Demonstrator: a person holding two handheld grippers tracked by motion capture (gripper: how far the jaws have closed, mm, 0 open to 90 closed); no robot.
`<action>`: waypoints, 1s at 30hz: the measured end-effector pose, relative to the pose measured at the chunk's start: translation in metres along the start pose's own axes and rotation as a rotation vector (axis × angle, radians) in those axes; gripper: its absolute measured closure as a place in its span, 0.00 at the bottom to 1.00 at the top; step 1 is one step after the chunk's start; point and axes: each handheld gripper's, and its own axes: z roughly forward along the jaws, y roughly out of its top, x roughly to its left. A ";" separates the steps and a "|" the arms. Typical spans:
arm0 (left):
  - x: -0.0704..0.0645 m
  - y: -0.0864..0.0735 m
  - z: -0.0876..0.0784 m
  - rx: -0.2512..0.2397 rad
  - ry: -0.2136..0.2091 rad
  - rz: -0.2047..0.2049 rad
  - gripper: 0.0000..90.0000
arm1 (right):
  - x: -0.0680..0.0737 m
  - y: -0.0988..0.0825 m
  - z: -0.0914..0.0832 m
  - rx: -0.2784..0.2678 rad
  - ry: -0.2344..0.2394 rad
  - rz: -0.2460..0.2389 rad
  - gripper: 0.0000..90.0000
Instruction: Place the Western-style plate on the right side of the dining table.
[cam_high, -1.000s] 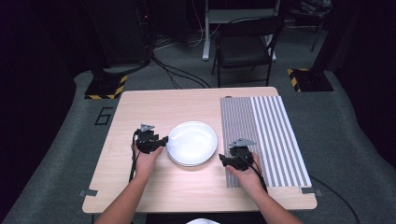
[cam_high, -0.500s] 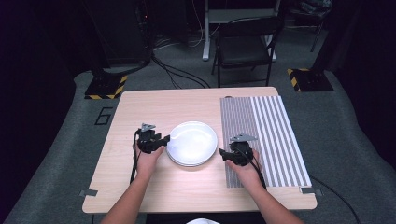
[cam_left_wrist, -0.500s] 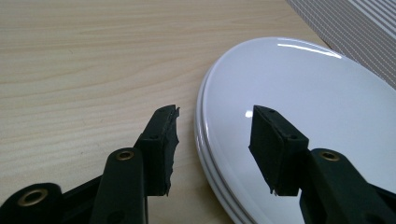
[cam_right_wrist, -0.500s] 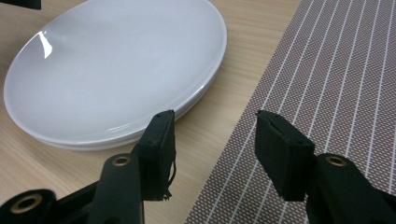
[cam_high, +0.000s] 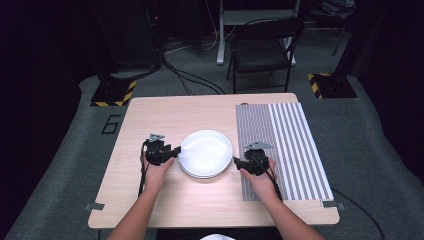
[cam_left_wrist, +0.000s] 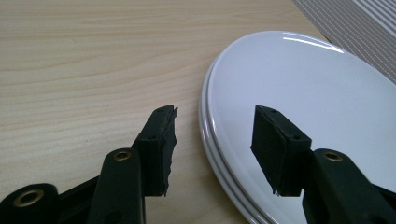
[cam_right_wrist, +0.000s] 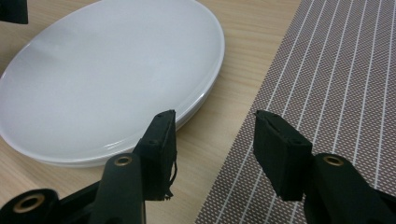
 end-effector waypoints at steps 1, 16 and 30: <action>0.000 0.000 0.001 0.005 -0.002 -0.002 0.55 | 0.000 0.001 0.001 -0.002 0.000 -0.003 0.54; 0.004 -0.001 0.003 -0.002 -0.063 -0.102 0.59 | 0.004 0.013 0.010 -0.014 -0.028 -0.025 0.54; 0.010 -0.006 0.008 0.027 -0.133 -0.190 0.68 | 0.003 0.018 0.019 -0.006 -0.017 0.009 0.56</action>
